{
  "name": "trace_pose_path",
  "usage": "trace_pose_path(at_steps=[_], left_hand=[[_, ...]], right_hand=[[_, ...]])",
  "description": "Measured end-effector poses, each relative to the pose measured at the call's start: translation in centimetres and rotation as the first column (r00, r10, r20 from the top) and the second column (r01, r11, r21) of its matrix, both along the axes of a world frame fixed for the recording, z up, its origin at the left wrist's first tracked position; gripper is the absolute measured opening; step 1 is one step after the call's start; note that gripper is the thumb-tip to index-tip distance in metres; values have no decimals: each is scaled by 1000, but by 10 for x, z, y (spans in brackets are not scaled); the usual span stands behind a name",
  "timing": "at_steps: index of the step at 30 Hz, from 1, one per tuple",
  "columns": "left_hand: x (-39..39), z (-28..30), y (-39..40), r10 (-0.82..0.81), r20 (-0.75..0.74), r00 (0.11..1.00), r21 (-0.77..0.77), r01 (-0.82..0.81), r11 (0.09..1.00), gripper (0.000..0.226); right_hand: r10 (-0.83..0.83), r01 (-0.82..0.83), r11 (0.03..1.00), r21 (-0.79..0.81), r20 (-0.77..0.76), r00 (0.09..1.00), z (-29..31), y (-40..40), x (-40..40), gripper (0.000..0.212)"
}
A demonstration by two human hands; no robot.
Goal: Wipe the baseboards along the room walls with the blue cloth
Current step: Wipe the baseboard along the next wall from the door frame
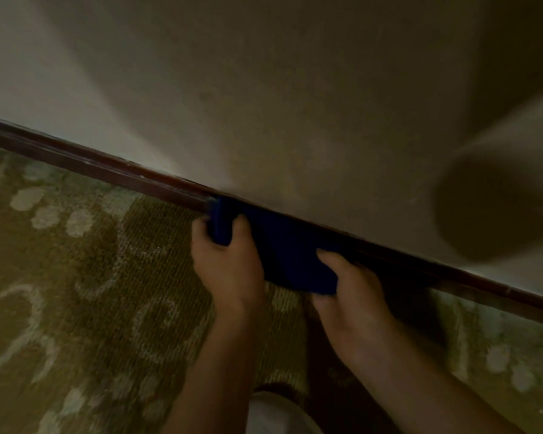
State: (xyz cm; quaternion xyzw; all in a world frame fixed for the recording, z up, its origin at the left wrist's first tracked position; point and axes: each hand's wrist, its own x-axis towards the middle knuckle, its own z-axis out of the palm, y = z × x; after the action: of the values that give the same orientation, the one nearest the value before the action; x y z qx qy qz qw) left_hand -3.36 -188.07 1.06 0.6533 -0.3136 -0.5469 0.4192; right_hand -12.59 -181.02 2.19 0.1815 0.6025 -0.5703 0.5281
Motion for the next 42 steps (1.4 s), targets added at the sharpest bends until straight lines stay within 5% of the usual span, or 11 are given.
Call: trace_pose_path(at_steps=[5, 13, 16, 23, 28, 32, 38, 42], left_hand=[[-15, 10, 24, -202, -76, 976, 69, 207, 976, 9], [55, 5, -65, 180, -18, 983, 87, -178, 980, 12], [41, 7, -54, 199, 11, 980, 60, -199, 978, 17], [20, 11, -18, -53, -190, 980, 221, 96, 971, 18], [73, 8, -82, 206, 25, 978, 128, -207, 970, 19], [63, 16, -86, 282, 120, 952, 97, -294, 951, 17], [49, 11, -43, 19, -162, 987, 265, 25, 964, 14], [81, 11, -33, 7, -313, 950, 268, 81, 960, 11]], right_hand=[[-118, 134, 978, 163, -108, 987, 11, 22, -14, 28], [56, -49, 990, -132, 48, 997, 30, -46, 51, 32], [123, -125, 991, -46, -46, 991, 32, -48, 44, 26], [4, 26, 982, 188, -163, 987, 45, -22, 29, 17], [221, -223, 973, 52, 42, 974, 24, -66, 68, 20], [233, -228, 971, 68, -60, 971, 10, -73, 76, 29], [47, -34, 988, 154, -81, 996, 30, -44, 51, 11], [22, -23, 994, 105, 14, 1000, 29, -46, 57, 15]])
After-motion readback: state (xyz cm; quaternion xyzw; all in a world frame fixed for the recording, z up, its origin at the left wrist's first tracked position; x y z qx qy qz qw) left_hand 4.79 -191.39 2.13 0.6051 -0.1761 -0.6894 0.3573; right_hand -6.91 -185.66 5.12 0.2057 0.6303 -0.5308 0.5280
